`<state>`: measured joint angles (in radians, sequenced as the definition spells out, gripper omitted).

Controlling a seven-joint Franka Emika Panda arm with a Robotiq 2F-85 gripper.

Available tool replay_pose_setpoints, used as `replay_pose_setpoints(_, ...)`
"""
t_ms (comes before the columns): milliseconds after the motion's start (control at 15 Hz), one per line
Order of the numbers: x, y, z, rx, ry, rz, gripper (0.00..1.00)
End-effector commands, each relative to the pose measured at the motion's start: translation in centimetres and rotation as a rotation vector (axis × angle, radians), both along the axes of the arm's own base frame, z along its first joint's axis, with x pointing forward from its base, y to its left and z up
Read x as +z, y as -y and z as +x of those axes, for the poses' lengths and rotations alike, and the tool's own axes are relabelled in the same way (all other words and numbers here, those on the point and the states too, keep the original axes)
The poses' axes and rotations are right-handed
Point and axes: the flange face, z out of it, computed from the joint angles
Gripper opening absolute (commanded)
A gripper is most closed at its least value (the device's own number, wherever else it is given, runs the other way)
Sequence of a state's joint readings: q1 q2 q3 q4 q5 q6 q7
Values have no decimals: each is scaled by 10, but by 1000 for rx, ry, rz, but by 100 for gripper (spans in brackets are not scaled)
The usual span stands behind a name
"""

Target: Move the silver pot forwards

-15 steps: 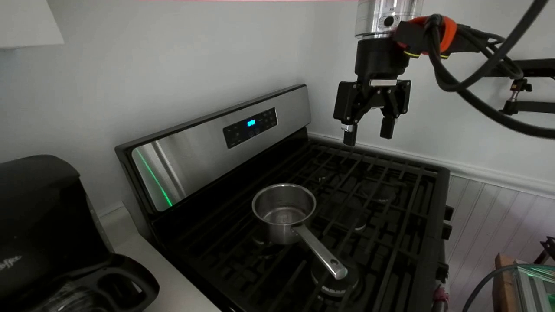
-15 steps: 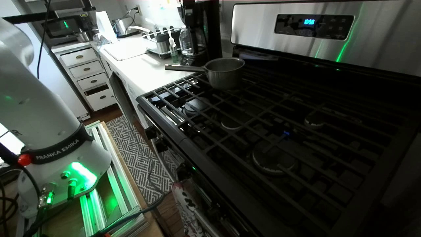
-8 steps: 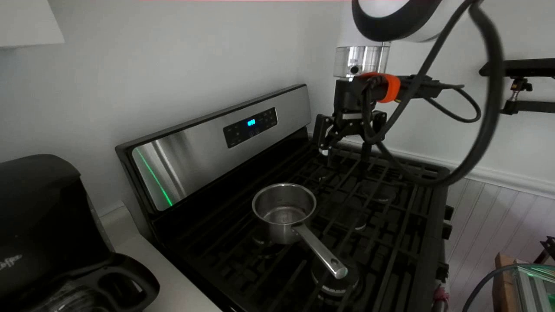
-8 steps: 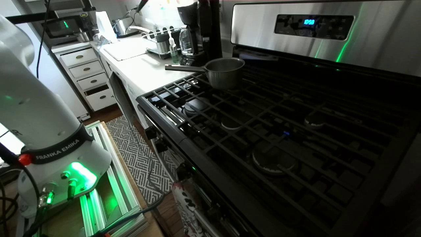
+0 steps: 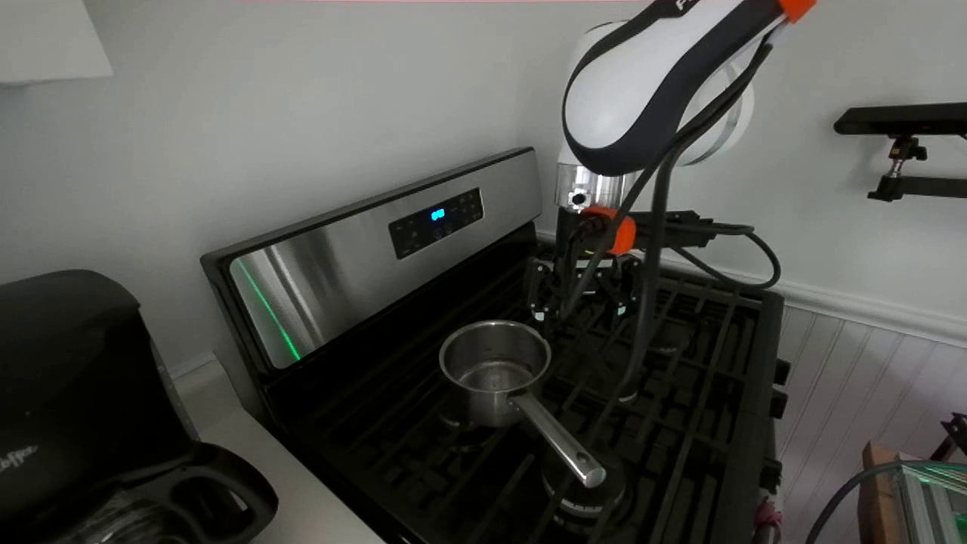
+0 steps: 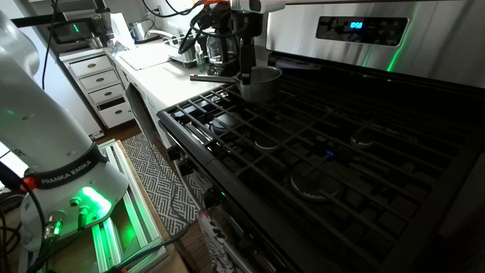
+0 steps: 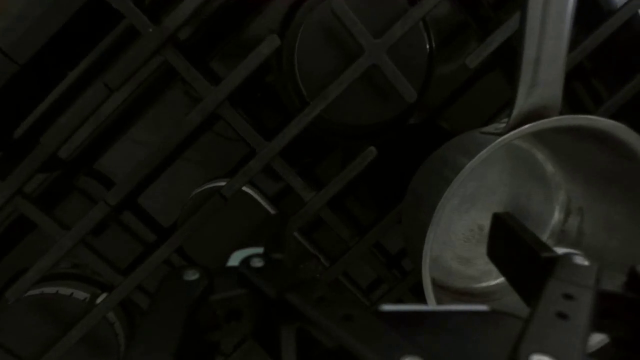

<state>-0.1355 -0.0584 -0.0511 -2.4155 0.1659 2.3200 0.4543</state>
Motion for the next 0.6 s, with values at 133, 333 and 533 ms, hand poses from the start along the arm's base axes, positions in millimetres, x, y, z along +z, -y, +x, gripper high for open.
replay_pose_setpoints(133,-29,-10,26,-62,8,44,100)
replay_pose_setpoints(333,-40,-14,33,-74,15,77,99)
replay_pose_setpoints(533,-46,-16,39,-105,27,111,100)
